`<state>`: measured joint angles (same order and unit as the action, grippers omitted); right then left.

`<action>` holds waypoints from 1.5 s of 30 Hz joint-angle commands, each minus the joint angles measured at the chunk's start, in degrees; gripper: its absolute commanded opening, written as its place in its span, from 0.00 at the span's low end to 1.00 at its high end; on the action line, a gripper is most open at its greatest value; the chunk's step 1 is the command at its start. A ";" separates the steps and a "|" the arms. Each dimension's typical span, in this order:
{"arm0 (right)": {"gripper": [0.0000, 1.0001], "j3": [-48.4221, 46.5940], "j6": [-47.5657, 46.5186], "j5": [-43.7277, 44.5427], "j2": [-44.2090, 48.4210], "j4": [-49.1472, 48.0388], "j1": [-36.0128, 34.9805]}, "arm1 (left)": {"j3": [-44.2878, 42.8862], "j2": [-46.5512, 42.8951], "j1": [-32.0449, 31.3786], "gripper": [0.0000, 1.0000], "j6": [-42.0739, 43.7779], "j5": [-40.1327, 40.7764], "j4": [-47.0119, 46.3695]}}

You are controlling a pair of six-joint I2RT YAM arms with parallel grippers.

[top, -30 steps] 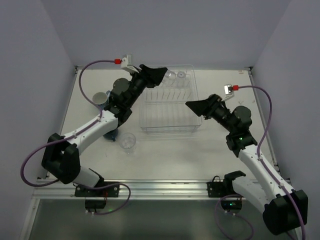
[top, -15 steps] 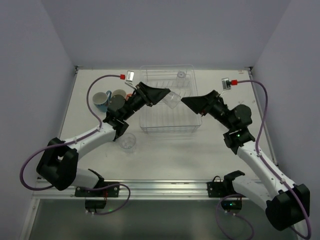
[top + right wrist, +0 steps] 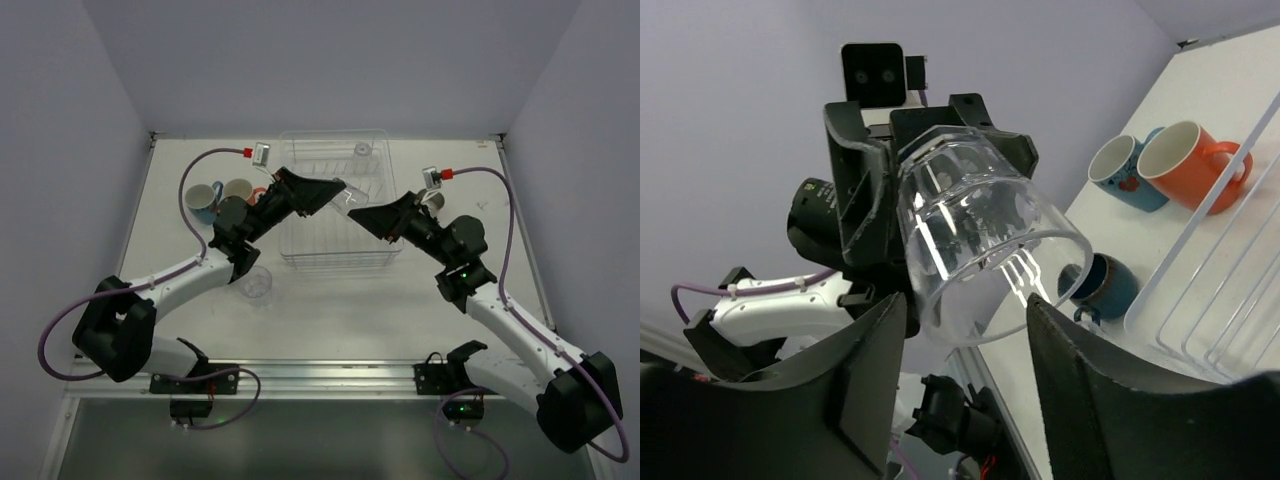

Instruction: Unload the cups from the dish rack

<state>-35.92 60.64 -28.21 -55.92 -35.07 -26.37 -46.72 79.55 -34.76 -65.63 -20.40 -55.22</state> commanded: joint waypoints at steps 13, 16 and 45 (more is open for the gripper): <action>0.19 -4.07 3.34 -1.41 -6.22 -12.30 -0.61 | 2.24 -0.89 -0.48 0.14 -2.40 -3.33 -6.39; 0.05 -3.45 3.34 -0.19 -5.61 -11.96 -0.52 | 2.25 -1.32 -0.48 0.15 -1.62 -3.59 -5.69; 0.00 -2.66 -12.64 6.93 7.13 17.29 -0.61 | -13.22 -18.45 -1.10 0.21 43.99 32.00 54.16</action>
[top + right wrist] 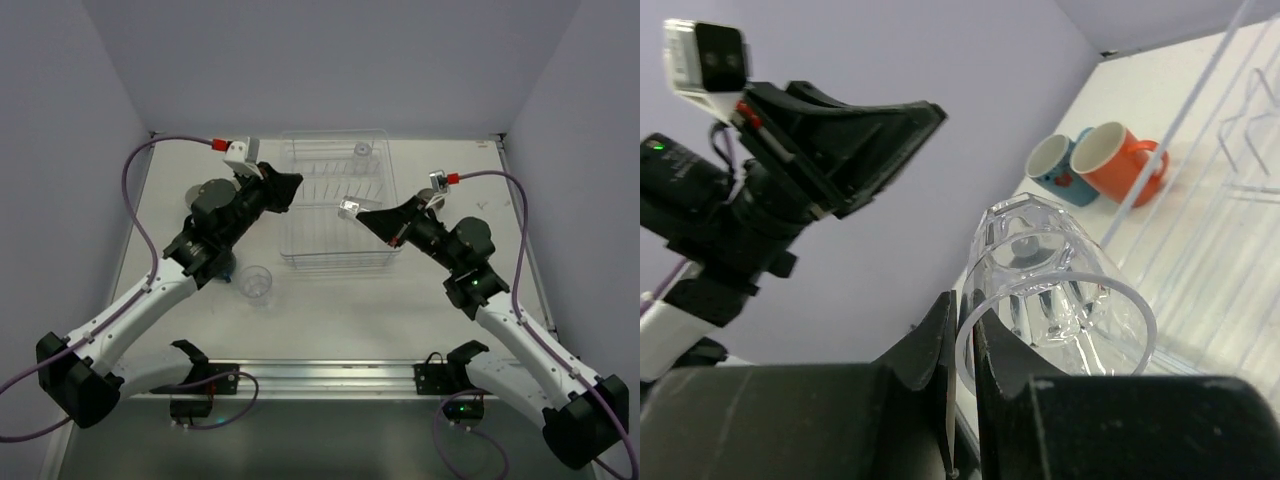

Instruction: Unload the cups from the dish rack

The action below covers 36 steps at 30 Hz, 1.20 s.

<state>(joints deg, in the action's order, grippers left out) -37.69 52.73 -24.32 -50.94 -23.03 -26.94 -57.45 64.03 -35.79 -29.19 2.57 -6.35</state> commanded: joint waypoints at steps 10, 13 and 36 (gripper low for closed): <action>0.00 -6.42 -17.83 15.51 7.78 31.79 0.05 | -3.46 -4.26 -5.07 0.27 13.46 28.36 17.24; 0.00 -10.64 -21.52 24.30 8.31 42.95 0.22 | -1.71 -6.63 -5.78 0.28 11.53 27.41 19.18; 0.00 -30.42 -32.43 37.51 -15.58 69.08 20.16 | 23.95 -20.08 -5.87 0.58 0.98 -11.35 -2.69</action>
<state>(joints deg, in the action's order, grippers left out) -63.81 23.20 15.25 -64.53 46.15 -8.80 -34.92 44.86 -41.39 -27.14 -4.43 -2.31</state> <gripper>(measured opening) 0.100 0.577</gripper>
